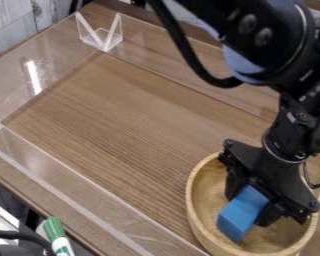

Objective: Remove the blue block from inside the brown bowl and put it on the table

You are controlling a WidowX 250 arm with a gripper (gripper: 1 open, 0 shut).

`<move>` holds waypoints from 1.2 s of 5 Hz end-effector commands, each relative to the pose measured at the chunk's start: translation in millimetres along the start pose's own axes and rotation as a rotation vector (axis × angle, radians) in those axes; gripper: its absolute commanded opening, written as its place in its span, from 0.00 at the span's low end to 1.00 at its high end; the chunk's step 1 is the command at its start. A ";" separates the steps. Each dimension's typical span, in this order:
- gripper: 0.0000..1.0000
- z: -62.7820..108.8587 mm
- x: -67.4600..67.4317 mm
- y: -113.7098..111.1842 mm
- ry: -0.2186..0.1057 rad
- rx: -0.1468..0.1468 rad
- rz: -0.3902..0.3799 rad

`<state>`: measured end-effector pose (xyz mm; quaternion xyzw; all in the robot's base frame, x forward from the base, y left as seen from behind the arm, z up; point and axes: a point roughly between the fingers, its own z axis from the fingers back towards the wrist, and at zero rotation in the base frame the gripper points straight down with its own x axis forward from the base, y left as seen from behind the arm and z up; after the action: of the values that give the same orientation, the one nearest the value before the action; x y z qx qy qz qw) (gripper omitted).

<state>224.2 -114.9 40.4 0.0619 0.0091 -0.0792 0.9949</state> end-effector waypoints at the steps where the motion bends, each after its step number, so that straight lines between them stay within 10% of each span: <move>1: 0.00 27.3 13.3 4.3 -0.062 -0.015 0.014; 3: 0.00 72.0 18.5 23.3 -0.086 0.010 0.053; 5: 0.00 99.5 28.1 91.7 -0.111 0.046 0.153; 6: 0.00 97.8 25.5 74.2 -0.122 0.051 0.155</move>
<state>258.7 -58.0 130.0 0.0897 -0.0283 -0.0092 0.9955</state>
